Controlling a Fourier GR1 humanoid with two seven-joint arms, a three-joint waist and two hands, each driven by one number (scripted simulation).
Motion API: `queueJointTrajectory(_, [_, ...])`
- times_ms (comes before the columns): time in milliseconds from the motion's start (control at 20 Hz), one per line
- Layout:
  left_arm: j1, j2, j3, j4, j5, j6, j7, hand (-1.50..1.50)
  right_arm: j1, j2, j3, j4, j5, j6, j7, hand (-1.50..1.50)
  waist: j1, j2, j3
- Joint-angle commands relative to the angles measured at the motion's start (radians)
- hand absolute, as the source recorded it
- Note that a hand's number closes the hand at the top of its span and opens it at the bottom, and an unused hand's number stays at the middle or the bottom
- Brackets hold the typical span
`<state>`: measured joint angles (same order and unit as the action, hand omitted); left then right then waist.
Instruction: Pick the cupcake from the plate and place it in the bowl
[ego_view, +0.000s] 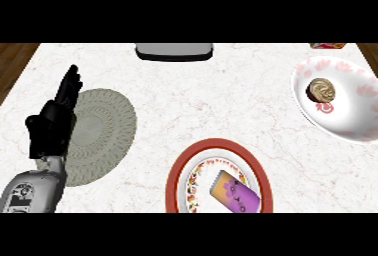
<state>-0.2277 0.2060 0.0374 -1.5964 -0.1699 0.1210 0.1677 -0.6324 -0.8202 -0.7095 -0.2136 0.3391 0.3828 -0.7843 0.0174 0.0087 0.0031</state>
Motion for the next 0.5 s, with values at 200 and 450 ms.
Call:
queueJointTrajectory(200, [0.023,0.011,0.002,-0.074,0.001,-0.019,0.051,0.0,0.118,-0.022,0.021,-0.035,-0.037,0.175,-0.134,-1.5,-0.006,-0.006,-0.001])
queueJointTrajectory(450, [0.014,0.007,0.019,-0.016,0.005,-0.019,0.006,0.0,0.174,0.01,0.031,-0.045,-0.057,0.17,-0.19,-1.5,-0.007,-0.003,0.0])
